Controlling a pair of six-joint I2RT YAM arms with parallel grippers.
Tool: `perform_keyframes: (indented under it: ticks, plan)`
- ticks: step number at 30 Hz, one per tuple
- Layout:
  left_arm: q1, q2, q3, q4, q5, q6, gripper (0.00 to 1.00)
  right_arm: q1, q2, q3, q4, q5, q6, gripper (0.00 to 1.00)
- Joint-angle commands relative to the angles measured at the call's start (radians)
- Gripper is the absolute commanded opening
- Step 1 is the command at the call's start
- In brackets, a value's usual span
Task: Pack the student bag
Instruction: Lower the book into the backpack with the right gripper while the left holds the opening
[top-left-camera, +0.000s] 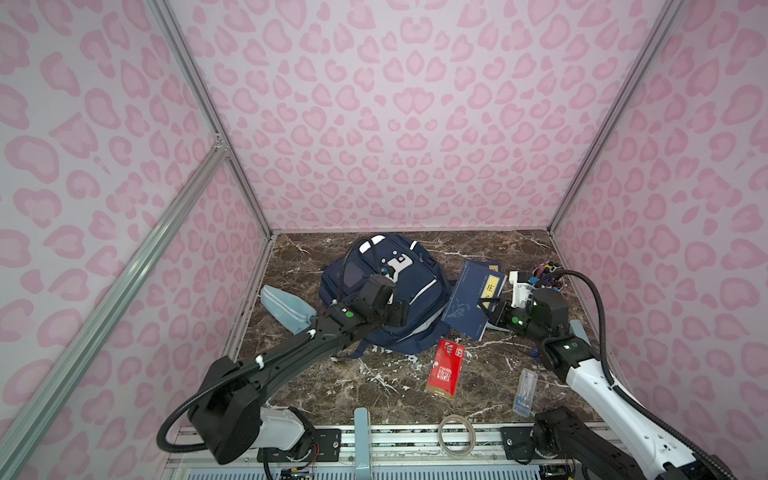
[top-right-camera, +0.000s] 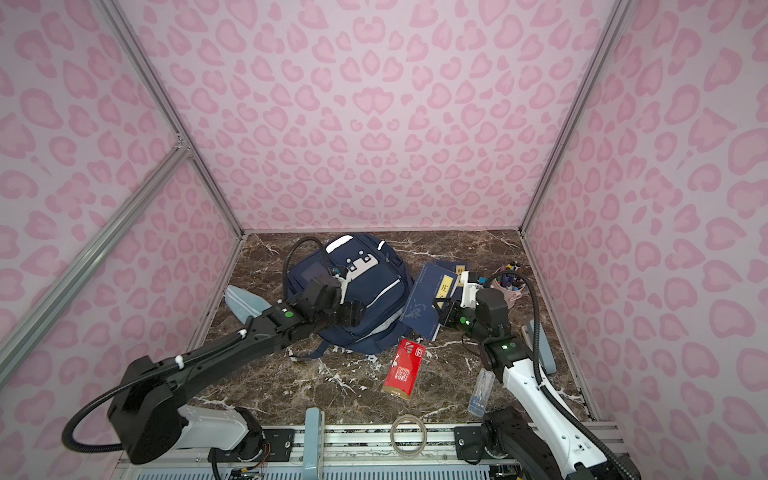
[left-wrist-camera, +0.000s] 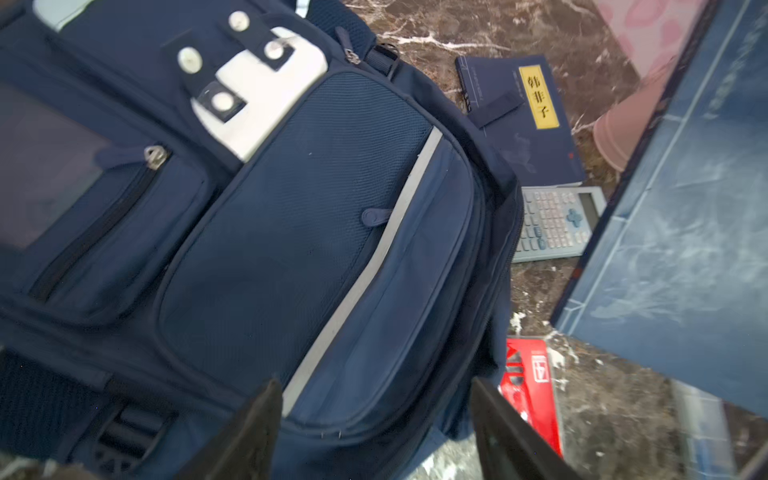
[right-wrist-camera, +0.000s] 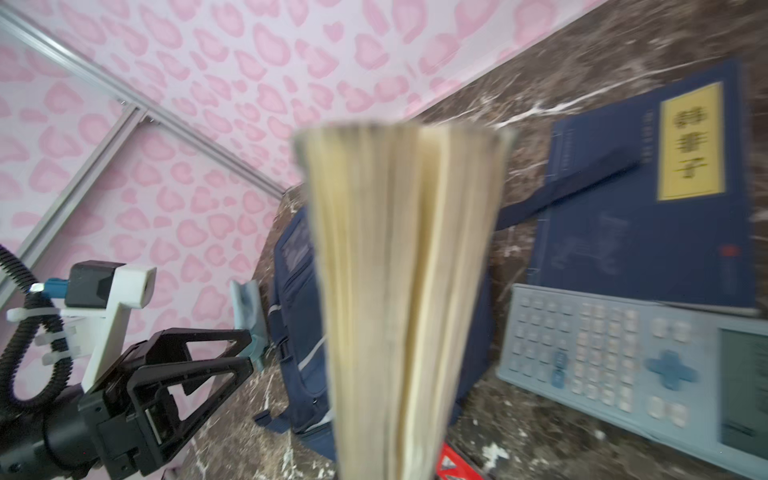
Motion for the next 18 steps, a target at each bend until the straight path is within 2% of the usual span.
perform_keyframes:
  ticks: [1,7,11,13,14,15,16,18]
  plan:
    - [-0.021,0.138,0.088,-0.043,-0.067,0.150,0.74,-0.057,-0.050,-0.038,-0.018,0.027,0.009,0.00]
    - [-0.053,0.329,0.203,-0.053,-0.046,0.188,0.76,-0.108,-0.041,-0.057,-0.011,-0.033,0.007,0.00]
    - [-0.073,0.415,0.251,-0.074,-0.109,0.199,0.79,-0.125,-0.025,-0.075,0.018,-0.046,0.022,0.00]
    - [-0.079,0.453,0.276,-0.082,-0.149,0.206,0.75,-0.124,-0.012,-0.081,0.036,-0.060,0.032,0.00]
    - [-0.080,0.465,0.292,-0.096,-0.165,0.206,0.70,-0.125,-0.006,-0.083,0.042,-0.068,0.040,0.00]
    - [-0.080,0.473,0.307,-0.109,-0.174,0.203,0.61,-0.124,0.000,-0.086,0.054,-0.078,0.050,0.00]
    - [-0.080,0.467,0.315,-0.118,-0.175,0.201,0.48,-0.125,0.006,-0.088,0.065,-0.092,0.059,0.00]
    - [-0.080,0.430,0.318,-0.118,-0.165,0.200,0.06,-0.125,0.012,-0.089,0.071,-0.106,0.074,0.00]
